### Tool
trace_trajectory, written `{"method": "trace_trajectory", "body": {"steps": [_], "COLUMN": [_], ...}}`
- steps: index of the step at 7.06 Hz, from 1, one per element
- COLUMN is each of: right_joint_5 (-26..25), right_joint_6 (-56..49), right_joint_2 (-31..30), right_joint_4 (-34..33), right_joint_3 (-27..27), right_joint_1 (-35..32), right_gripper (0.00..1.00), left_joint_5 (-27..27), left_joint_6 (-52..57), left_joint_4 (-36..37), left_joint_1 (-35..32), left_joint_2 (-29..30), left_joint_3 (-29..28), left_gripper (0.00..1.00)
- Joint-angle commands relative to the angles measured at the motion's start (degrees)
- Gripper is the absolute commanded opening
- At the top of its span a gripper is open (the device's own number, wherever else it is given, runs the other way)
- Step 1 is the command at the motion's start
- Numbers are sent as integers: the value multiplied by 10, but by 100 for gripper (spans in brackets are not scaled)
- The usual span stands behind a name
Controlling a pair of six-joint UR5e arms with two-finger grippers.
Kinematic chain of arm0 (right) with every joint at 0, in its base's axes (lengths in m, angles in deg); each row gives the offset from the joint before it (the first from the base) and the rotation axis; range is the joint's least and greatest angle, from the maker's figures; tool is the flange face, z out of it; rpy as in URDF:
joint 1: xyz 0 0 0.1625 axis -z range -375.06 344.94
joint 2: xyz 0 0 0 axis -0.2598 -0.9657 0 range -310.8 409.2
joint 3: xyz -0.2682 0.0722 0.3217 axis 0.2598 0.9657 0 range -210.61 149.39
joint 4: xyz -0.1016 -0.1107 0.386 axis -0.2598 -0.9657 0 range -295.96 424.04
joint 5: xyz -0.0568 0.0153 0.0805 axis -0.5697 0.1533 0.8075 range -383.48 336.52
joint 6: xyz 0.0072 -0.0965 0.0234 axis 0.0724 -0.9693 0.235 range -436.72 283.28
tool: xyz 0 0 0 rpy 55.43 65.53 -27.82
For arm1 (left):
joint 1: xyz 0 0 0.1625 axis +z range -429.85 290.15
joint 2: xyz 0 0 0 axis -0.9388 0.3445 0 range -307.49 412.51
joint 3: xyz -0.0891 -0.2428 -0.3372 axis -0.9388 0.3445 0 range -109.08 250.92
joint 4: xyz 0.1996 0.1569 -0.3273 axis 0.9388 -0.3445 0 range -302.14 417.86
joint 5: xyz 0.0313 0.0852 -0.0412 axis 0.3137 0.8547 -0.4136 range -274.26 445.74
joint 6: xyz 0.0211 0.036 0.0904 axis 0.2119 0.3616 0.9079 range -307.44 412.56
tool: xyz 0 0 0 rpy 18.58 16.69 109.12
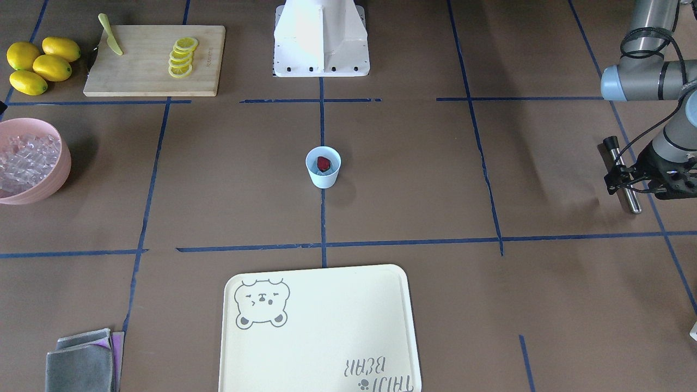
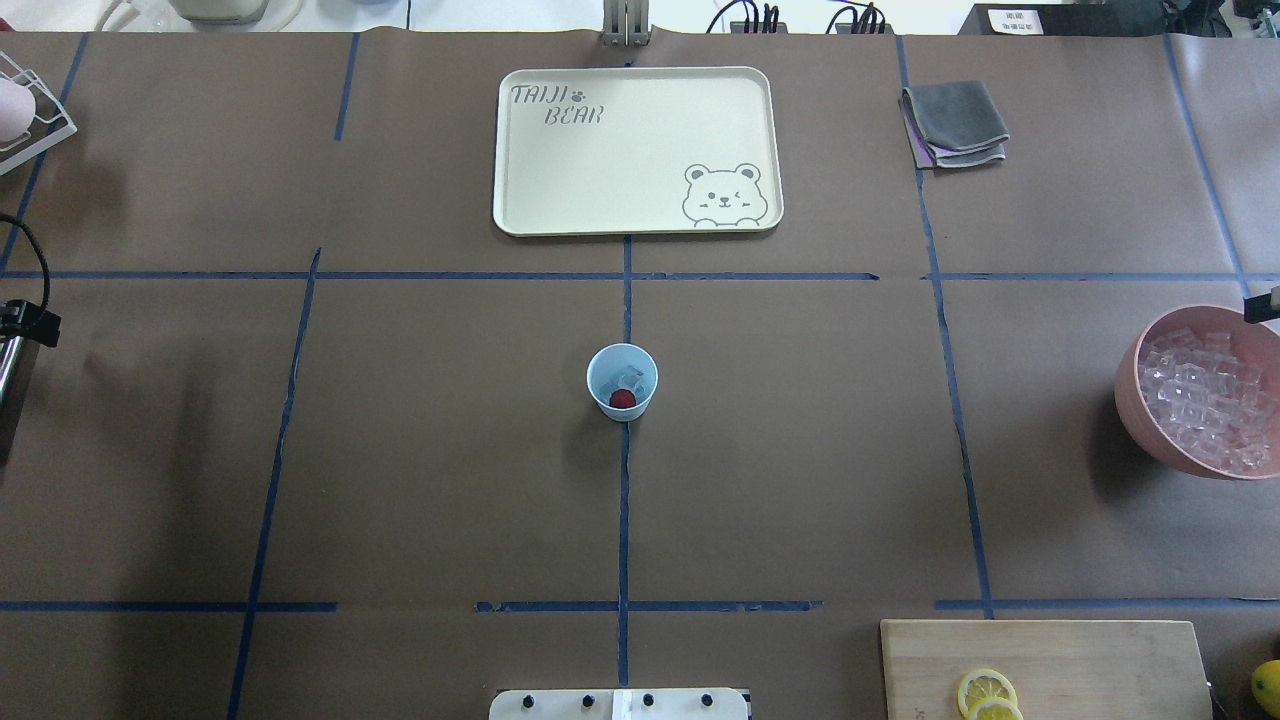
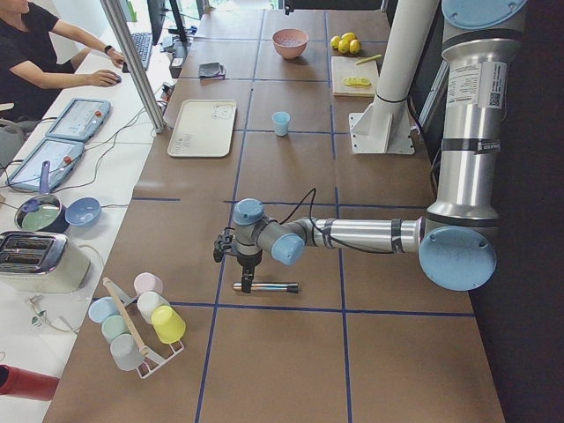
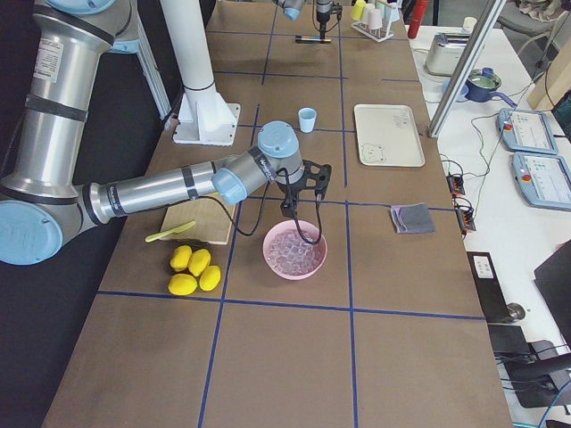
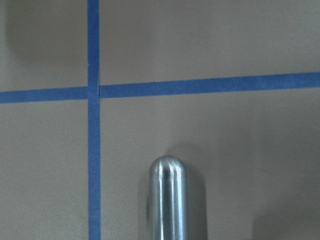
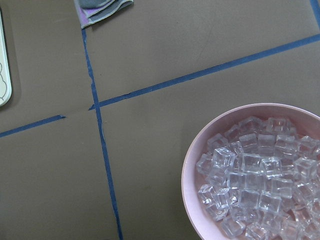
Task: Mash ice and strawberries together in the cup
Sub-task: 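Set the muddler down on the table and open the left gripper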
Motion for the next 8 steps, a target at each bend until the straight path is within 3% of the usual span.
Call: {"method": "trace_trajectory", "body": {"steps": [1, 2, 4, 6, 7, 8], "right_joint_5": [-8, -18, -18, -26, -49, -49], "right_joint_6": [-62, -130, -295, -423, -485, -532], "right_joint_2": [-12, -16, -21, -23, -21, -11], "right_joint_4": [-2, -4, -9, -10, -43, -115], "right_joint_3": [12, 36, 113, 179, 193, 188], "right_joint_1": [-7, -27, -83, -110, -117, -126], "right_gripper": [100, 100, 100, 100, 100, 100], "left_joint_5": [-118, -158, -183, -205, -206, -206], "left_joint_6": [3, 59, 143, 307, 350, 350], "left_joint_4": [9, 10, 68, 231, 300, 312], "left_joint_1": [-96, -139, -184, -251, -258, -261], "left_joint_2": [0, 0, -2, 6, 25, 22], "left_joint_3": [38, 42, 51, 52, 54, 54], "left_gripper": [100, 100, 100, 100, 100, 100]}}
